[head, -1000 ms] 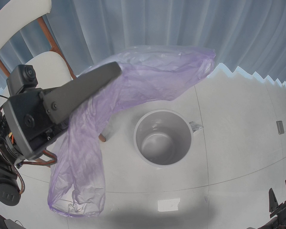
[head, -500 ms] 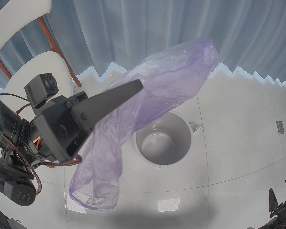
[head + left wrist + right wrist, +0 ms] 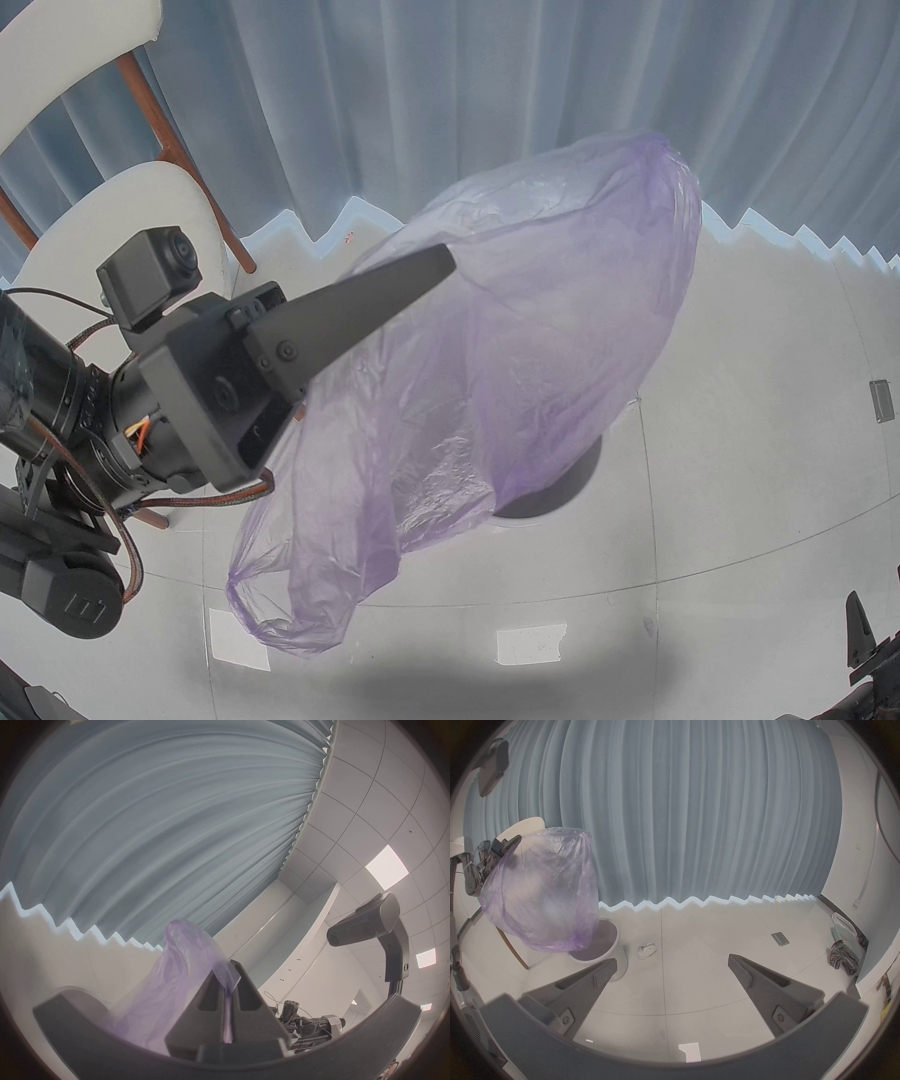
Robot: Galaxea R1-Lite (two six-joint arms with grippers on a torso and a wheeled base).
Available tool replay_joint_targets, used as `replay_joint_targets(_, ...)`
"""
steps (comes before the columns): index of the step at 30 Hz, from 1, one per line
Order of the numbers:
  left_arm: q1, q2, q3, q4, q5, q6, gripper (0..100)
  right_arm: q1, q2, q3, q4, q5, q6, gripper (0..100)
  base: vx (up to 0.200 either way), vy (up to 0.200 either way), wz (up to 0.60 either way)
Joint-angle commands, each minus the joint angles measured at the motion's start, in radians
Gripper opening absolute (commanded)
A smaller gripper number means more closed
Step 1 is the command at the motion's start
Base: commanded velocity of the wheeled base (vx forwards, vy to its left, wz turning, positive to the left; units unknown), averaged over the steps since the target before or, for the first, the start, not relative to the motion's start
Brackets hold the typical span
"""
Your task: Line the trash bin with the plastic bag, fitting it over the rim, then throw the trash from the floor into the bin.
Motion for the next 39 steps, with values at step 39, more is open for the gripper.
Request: replay_joint_targets(39, 0.029, 0.151, -0.018, -0.001, 0.062, 0.016, 0, 0.000, -0.018, 0.018, -0.001, 0.000, 0.000, 100, 0.031, 0.000, 0.00)
